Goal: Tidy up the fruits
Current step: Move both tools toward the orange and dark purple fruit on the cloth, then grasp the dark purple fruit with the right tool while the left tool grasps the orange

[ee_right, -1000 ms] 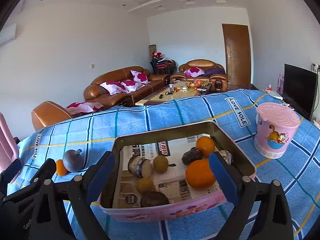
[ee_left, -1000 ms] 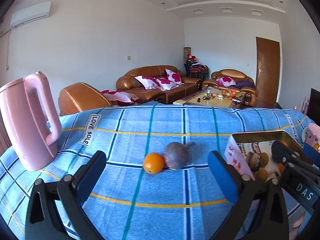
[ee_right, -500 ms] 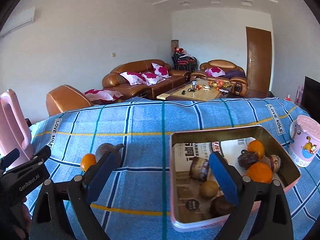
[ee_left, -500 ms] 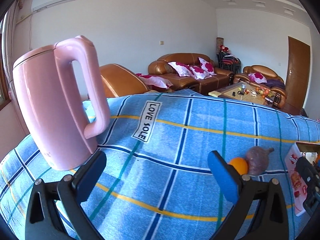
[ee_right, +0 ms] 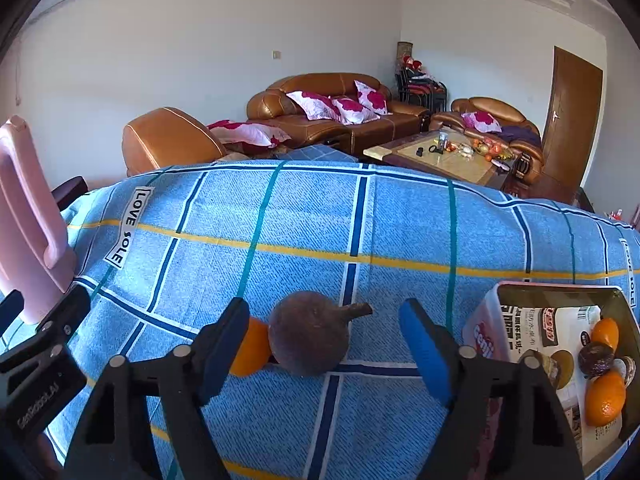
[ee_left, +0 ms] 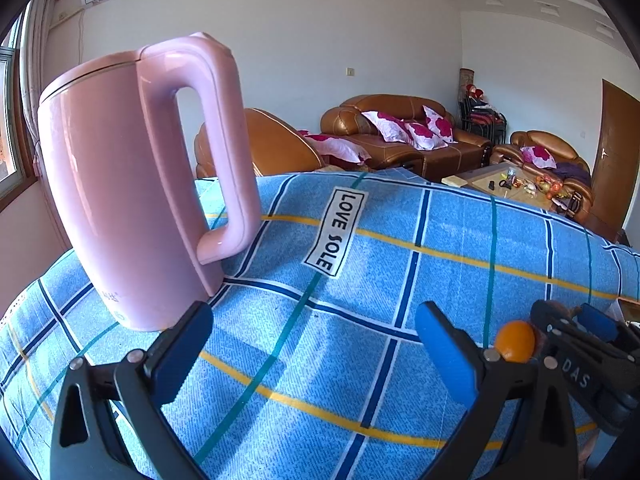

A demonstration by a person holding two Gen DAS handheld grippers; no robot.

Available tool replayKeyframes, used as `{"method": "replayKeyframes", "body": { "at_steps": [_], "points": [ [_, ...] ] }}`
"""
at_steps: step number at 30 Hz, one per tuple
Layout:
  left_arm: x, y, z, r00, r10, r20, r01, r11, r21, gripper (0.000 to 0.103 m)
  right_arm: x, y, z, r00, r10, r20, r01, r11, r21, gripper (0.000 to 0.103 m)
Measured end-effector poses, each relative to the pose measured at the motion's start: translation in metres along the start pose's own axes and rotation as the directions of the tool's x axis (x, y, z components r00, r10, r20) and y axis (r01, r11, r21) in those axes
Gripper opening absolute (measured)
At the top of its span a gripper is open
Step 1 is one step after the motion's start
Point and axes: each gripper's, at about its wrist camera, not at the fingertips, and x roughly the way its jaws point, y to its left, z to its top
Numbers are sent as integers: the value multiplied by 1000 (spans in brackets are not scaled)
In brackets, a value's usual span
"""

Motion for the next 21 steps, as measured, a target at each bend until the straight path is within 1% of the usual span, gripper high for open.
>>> {"method": "replayKeyframes", "body": {
  "at_steps": [1, 3, 7, 10, 13, 15, 17, 19, 21],
  "points": [
    [1, -1, 0, 1000, -1, -1, 1, 1000, 1, 103, 6, -2, 2, 1000, 17, -23, -17, 1000, 20, 66],
    [1, -1, 0, 1000, -2, -4, 2, 1000, 2, 103, 17, -4, 4, 998, 25, -64, -22, 999, 49, 64],
    [4, -3, 1, 1000, -9, -15, 9, 1000, -3, 103, 30, -5, 8, 995, 32, -97, -24, 997, 76, 64],
    [6, -3, 1, 1000, -10, -19, 10, 1000, -11, 103, 36, -6, 10, 992, 45, -114, -34, 994, 103, 64],
    [9, 0, 1, 1000, -11, -27, 11, 1000, -20, 103, 43, -14, 10, 987, 90, -130, -68, 984, 165, 65],
    [10, 1, 1, 999, -14, -33, 13, 1000, -25, 103, 44, -13, 11, 987, 92, -131, -71, 985, 157, 66],
    [12, 2, 2, 999, -15, -37, 13, 999, -32, 103, 41, -15, 8, 985, 119, -126, -98, 982, 161, 66],
    [12, 4, 2, 999, -17, -38, 15, 999, -40, 103, 37, -18, 4, 982, 144, -119, -123, 978, 170, 62],
    [12, 5, 2, 999, -18, -40, 16, 999, -43, 103, 31, -19, -2, 978, 176, -114, -154, 972, 178, 54]
  ]
}}
